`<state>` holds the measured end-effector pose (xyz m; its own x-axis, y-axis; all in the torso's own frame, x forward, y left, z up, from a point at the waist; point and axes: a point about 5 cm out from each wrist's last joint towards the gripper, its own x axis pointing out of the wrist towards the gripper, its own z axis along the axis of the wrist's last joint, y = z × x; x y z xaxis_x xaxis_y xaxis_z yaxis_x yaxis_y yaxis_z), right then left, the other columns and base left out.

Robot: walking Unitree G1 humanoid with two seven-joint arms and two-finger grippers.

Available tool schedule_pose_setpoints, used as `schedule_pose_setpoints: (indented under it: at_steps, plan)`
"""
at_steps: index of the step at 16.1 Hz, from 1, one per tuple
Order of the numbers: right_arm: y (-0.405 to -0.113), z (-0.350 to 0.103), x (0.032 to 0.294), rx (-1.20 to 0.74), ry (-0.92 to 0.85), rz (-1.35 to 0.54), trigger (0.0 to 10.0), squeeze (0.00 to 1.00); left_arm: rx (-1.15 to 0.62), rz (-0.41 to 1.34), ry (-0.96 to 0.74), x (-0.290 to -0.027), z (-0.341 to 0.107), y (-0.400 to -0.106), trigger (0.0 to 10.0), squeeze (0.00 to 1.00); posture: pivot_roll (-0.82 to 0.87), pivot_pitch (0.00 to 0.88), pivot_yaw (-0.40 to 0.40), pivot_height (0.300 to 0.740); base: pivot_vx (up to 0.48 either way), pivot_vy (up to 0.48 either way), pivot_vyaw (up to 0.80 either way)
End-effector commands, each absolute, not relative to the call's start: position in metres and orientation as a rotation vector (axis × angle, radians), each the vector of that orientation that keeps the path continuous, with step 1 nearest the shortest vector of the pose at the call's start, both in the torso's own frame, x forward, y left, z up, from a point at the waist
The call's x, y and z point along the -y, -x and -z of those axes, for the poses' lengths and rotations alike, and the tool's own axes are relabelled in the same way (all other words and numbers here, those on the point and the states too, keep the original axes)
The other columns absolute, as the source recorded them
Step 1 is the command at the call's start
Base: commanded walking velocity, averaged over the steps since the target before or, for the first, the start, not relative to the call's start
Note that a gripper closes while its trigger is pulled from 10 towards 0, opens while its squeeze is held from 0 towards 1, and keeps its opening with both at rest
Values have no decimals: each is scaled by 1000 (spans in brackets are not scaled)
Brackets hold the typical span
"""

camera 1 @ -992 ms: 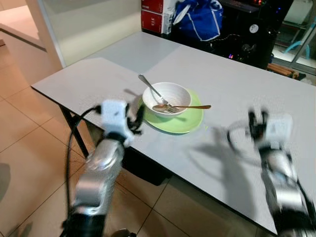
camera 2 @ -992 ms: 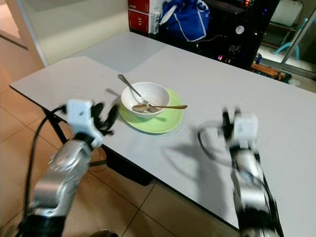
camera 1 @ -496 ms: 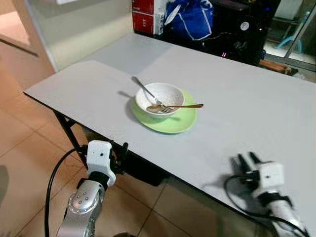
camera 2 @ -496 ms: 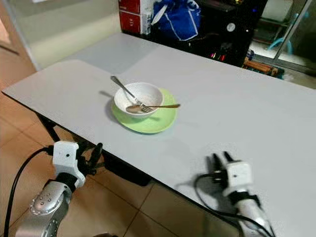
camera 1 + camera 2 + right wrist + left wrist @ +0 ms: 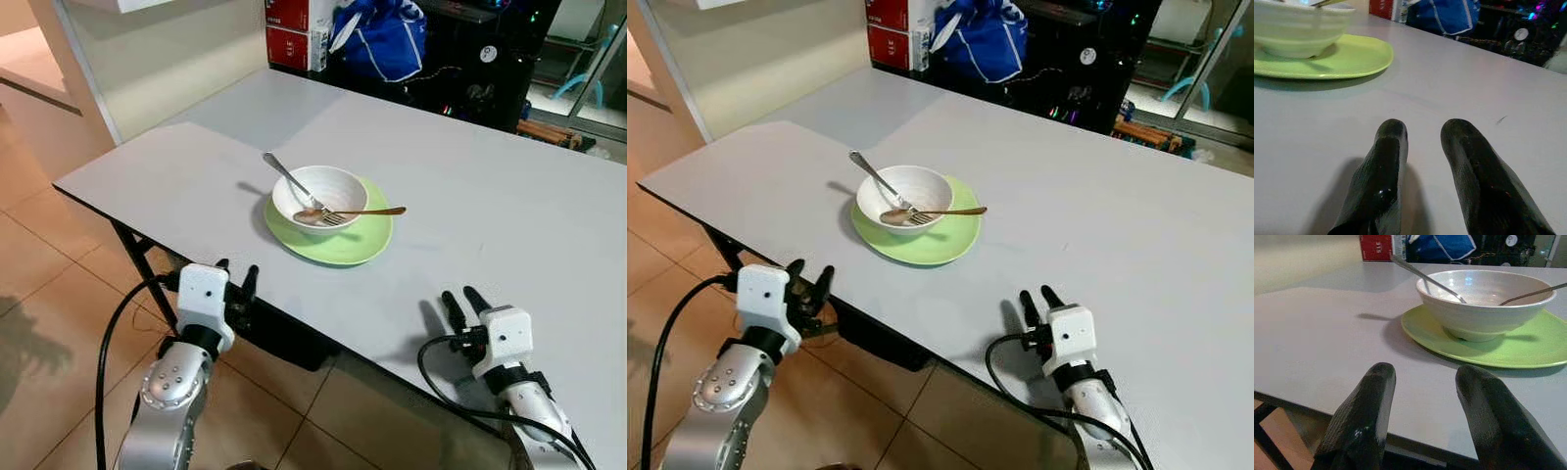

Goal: Setting the table

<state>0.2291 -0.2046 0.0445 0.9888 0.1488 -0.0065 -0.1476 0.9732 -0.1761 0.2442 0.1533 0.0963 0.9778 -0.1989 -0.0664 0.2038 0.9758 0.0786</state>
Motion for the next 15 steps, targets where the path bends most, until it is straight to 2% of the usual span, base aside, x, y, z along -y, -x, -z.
schedule_pose_setpoints:
  at_steps: [1, 4, 12, 15]
  plan:
    - [-233, -54, 206, 42, 189, -131, 10000, 0, -33, 213, -102, -152, -101, -248, 10000, 0, -33, 0, 15, 740, 0, 0, 0]
    - [-238, -71, 204, 136, 222, -100, 10000, 0, 2, 191, -92, -153, -104, -249, 10000, 0, -38, 0, 18, 740, 0, 0, 0]
    - [-240, -69, 195, 121, 208, -85, 10000, 0, 3, 224, -126, -148, -103, -254, 10000, 0, -41, 0, 31, 740, 0, 0, 0]
    - [-241, -66, 192, 103, 204, -83, 10000, 0, 4, 212, -116, -152, -104, -259, 10000, 0, -37, 0, 31, 740, -318, 0, 0]
